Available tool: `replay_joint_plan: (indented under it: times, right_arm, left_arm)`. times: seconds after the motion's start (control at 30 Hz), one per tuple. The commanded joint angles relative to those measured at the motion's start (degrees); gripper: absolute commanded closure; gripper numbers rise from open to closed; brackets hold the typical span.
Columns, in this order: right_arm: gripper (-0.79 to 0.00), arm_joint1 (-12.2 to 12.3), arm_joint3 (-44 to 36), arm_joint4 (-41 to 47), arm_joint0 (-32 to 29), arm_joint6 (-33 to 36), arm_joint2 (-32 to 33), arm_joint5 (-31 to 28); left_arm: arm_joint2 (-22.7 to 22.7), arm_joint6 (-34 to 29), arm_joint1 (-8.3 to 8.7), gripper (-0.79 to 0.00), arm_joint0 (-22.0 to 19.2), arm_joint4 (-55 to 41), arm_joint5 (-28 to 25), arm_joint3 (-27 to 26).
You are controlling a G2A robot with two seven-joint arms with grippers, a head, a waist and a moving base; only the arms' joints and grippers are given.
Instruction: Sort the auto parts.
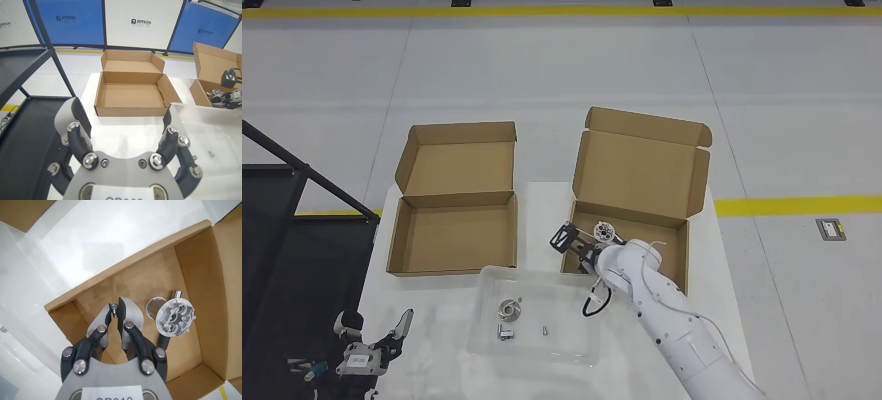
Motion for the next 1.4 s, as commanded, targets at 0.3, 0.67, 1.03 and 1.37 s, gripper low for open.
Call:
replay_joint_plan:
  times: [0.3, 0.67, 1.03, 1.37]
  right_arm:
    - [-0.188, 0.59, -6.31, -1.28, -3.03, 2.46, 0.48, 0.42]
    - [-0.256, 1.12, -13.02, -2.29, -5.59, 3.17, 0.93, 0.16]
    - [-0.302, 2.98, -32.51, 0.38, -14.28, 4.93, 3.0, -10.78]
    - [-0.785, 3.86, -40.17, 8.53, -16.71, 11.25, 0.98, -21.81]
  left_arm:
    - [0.0, 0.0, 0.0, -0.785, 0.0, 0.0, 0.0, 0.0]
    - [0.0, 0.0, 0.0, -0.785, 0.0, 0.0, 0.0, 0.0]
    - [0.0, 0.0, 0.0, -0.785, 0.0, 0.0, 0.0, 0.0]
    - [0.0, 0.0, 0.0, -0.785, 0.0, 0.0, 0.0, 0.0]
